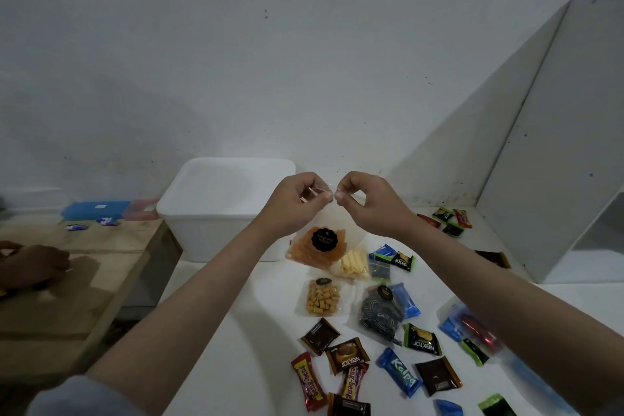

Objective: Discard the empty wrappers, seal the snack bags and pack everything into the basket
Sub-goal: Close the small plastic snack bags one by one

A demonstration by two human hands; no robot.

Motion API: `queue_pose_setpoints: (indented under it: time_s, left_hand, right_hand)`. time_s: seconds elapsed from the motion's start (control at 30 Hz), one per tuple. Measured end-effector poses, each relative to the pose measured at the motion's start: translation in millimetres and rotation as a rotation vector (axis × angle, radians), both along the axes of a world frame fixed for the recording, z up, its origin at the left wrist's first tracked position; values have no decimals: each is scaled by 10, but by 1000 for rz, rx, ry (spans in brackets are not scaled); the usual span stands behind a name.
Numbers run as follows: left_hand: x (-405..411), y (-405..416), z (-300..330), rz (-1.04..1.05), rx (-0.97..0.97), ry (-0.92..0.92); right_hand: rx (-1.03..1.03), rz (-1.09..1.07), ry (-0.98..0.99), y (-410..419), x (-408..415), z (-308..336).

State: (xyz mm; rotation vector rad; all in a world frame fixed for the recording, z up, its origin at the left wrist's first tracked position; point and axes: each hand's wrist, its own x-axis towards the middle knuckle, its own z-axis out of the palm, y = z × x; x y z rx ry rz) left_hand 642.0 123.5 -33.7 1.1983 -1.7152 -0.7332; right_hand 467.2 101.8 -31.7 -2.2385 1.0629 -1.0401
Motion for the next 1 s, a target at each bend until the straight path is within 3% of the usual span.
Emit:
queue_pose_setpoints:
  time_s: [0.2, 0.37, 0.63, 0.83, 1.0]
  left_hand:
    - [-26, -28, -22, 20, -59, 47]
    - [-4, -31, -17, 38, 20, 122]
    - [-14, -15, 42, -47, 64, -24]
    - [28, -5, 45, -7, 3, -3]
    - [15, 21, 37, -18, 1, 5]
  right_hand:
    - [50, 20, -48, -6, -75, 30]
    - [102, -5, -73, -70, -194, 12]
    - [78, 48, -25, -73, -135, 9]
    - [252, 20, -208, -90, -127, -23]
    - [270, 47, -214, -83, -111, -16]
